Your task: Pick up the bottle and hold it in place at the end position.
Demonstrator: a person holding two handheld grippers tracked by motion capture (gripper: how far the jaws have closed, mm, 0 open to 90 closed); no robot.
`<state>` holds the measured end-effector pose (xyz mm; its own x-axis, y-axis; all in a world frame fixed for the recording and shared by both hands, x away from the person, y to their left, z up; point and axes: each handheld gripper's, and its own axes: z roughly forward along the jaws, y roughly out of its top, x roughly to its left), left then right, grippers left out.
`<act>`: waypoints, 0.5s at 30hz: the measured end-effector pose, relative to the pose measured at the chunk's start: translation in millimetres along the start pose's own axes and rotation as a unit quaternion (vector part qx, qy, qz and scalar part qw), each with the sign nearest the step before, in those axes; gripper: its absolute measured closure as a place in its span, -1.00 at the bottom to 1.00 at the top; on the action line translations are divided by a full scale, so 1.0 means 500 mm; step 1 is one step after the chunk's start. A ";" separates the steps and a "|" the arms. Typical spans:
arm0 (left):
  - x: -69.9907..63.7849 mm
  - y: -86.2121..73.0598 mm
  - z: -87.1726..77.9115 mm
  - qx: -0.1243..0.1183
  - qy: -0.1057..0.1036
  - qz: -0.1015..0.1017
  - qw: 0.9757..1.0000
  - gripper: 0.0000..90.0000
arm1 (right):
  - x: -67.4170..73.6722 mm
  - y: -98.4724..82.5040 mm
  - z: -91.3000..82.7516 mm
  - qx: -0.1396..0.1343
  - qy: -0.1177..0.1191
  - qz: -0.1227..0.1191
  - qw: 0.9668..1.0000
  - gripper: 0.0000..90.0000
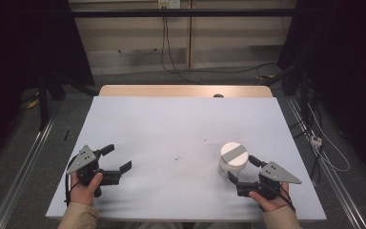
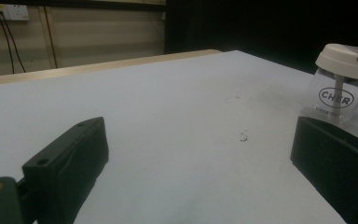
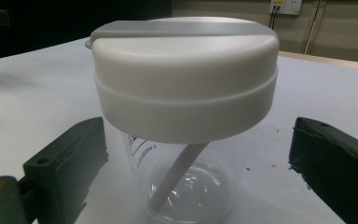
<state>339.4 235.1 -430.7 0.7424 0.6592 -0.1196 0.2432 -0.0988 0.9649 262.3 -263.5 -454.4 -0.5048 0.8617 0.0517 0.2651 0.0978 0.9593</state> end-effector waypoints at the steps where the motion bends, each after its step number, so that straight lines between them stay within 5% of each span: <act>1: 0.000 0.000 0.000 0.000 -0.001 -0.002 1.000 -0.92 | 0.000 0.000 0.000 0.000 -0.001 0.000 1.000 -0.92; 15: 0.000 -0.001 0.002 0.003 -0.002 0.001 1.000 -0.92 | 0.003 0.000 0.020 0.011 -0.007 -0.004 1.000 -0.91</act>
<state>339.7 234.6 -431.5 0.7453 0.6561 -0.1181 0.2449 -0.1047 0.9639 269.6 -257.3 -456.8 -0.4949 0.8681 0.0394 0.2789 0.1157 0.9533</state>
